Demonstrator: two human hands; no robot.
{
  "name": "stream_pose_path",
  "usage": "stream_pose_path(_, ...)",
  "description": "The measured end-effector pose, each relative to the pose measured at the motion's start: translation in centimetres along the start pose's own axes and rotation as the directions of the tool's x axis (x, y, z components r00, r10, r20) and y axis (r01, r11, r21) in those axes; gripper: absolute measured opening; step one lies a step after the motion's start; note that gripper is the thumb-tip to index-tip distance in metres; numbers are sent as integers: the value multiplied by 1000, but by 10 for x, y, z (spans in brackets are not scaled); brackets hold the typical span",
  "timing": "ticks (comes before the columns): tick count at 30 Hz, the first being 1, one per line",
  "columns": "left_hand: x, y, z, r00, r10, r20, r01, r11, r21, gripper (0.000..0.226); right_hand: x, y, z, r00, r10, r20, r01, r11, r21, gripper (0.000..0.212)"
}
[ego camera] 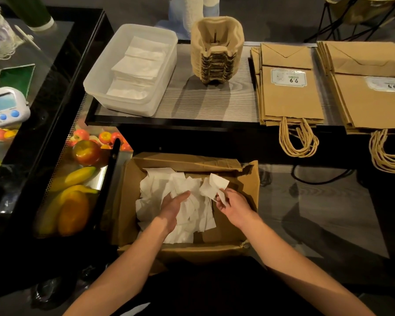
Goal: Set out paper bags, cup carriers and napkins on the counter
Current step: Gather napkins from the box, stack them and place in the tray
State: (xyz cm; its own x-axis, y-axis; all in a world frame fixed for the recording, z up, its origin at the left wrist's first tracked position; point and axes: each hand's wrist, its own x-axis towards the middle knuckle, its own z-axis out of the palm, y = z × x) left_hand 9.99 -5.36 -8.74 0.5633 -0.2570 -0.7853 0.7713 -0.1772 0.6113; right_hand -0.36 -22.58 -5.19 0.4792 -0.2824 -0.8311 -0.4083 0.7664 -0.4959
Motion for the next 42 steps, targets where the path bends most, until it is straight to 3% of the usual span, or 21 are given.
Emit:
stream_pose_path(2,-2,1,1,999,43,-26,-42,999,32,105,0,-2,-2,998,59,31,-61,996,64,23)
stream_pose_path(6,-4,5,3,996,82,-33,-79,994,78,52,-3,-1,-3,990,103,94,-106,994,26,23)
stream_pose_path(8,-8,9,4,995,83,-48,-80,994,69,49,-4,-1,-4,990,64,125,-52,994,-97,20)
stream_pose_path(11,-10,9,0,995,56,-84,-54,998,26,58,-4,-1,2,988,5,154,2,999,-45,21)
stream_pose_path(15,-10,8,-2,997,8,-82,-4,999,54,33,6,1,10,991,-46,127,72,974,-212,28)
stream_pose_path(18,-8,5,-4,996,12,-83,-1,992,126,43,8,3,19,993,-109,36,115,917,-381,43)
stream_pose_path(22,-2,3,-1,992,9,-123,12,986,164,61,11,5,22,995,-103,13,99,900,-424,48)
stream_pose_path(27,0,9,6,979,70,-194,-34,983,179,42,7,6,20,996,-93,0,82,875,-478,47)
stream_pose_path(31,-6,13,10,988,77,-132,-61,991,121,66,9,1,16,991,-132,36,135,895,-426,50)
stream_pose_path(34,-12,21,6,992,71,-103,-64,996,69,69,10,-6,20,975,-186,124,222,877,-426,61)
stream_pose_path(36,-11,23,-1,999,41,-25,-40,998,39,86,10,-12,24,964,-204,169,259,861,-438,58)
stream_pose_path(39,-15,25,-5,996,44,80,-46,999,22,68,7,-18,32,951,-188,245,298,767,-568,33)
stream_pose_path(42,-16,26,-5,987,56,150,-58,998,4,61,5,-17,39,942,-222,254,337,628,-702,34)
